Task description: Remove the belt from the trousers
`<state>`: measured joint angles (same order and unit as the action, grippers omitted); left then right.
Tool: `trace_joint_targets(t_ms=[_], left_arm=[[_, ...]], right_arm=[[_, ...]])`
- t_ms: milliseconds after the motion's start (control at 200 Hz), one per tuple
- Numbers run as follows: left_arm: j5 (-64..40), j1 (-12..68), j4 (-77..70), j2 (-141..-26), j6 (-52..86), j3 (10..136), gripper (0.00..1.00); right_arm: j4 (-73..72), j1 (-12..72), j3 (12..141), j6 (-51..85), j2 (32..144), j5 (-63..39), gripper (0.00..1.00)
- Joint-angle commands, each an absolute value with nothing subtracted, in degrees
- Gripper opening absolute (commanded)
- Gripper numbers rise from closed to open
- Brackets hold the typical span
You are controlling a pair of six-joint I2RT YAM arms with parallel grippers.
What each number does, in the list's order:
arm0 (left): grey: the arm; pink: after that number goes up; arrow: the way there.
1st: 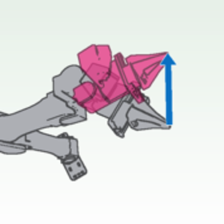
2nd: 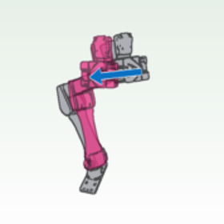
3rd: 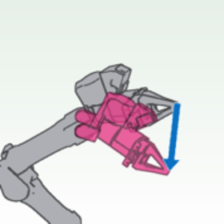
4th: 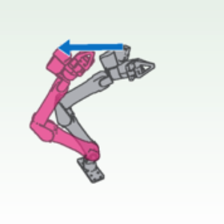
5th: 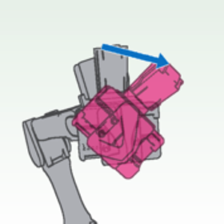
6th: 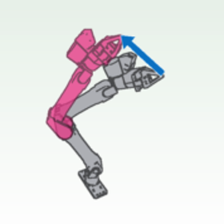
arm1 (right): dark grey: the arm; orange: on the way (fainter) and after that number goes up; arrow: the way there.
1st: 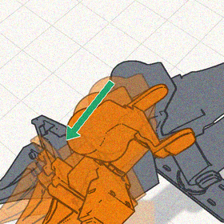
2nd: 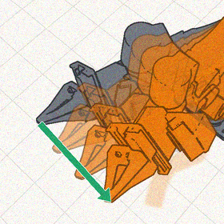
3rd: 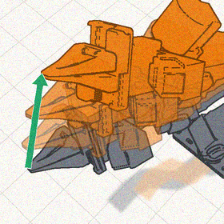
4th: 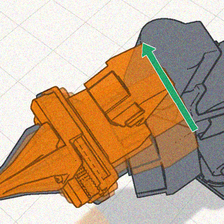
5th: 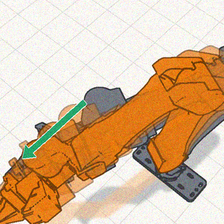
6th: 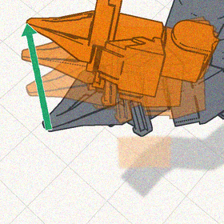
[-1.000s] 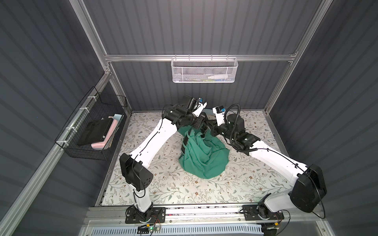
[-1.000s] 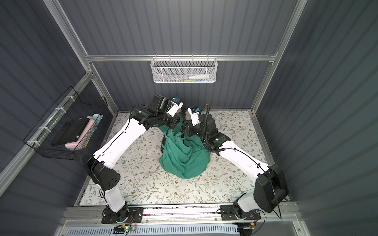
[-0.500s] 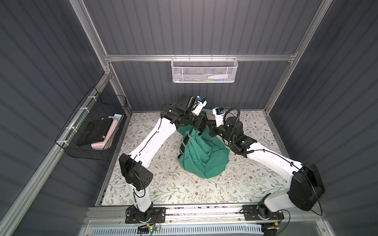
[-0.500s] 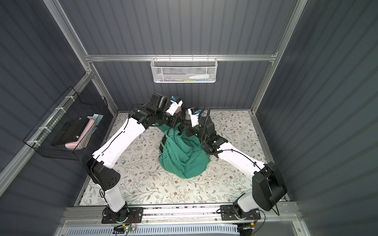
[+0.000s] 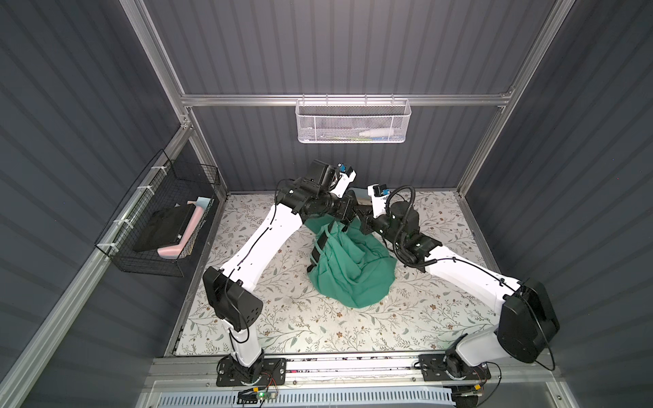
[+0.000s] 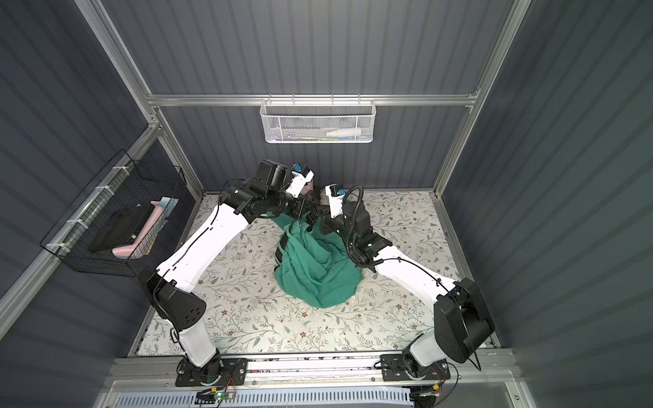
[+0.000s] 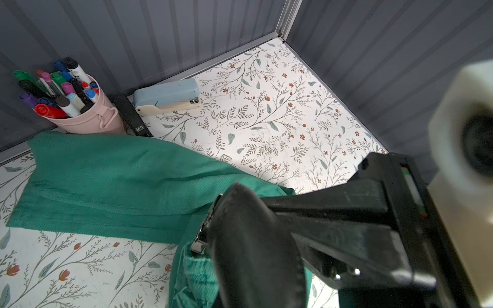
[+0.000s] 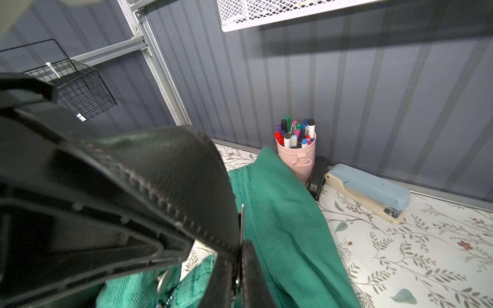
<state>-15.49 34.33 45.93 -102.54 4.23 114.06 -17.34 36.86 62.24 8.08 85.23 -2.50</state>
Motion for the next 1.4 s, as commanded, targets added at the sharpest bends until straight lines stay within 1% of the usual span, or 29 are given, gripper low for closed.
trace_joint_targets(t_ms=[0,235,515,1051,1111,1201,1396], left_arm=[[-22.61,34.54,34.25,-92.34,5.84,116.1,0.0],[-23.45,34.45,31.35,-90.58,6.88,114.13,0.0],[-24.66,34.25,28.72,-89.0,8.54,112.8,0.0],[-27.32,33.51,23.71,-86.84,11.77,110.6,0.0],[-27.66,33.49,23.47,-86.66,11.95,110.1,0.0],[-27.69,33.42,23.54,-86.42,12.11,108.7,0.0],[-27.69,32.96,23.78,-83.45,10.86,98.14,0.0]], right_arm=[[-6.15,35.91,59.15,10.02,89.03,2.07,0.1],[-6.09,35.86,58.97,10.19,89.21,1.74,0.14],[-5.97,35.88,58.71,10.11,89.47,1.37,0.14],[-5.97,35.9,58.61,10.14,90.79,0.27,0.2],[-6.14,35.88,58.62,10.03,90.71,-0.07,0.15],[-6.73,35.87,58.62,9.85,89.83,-1.12,0.0],[-8.94,35.9,57.96,8.05,84.02,0.94,0.0]])
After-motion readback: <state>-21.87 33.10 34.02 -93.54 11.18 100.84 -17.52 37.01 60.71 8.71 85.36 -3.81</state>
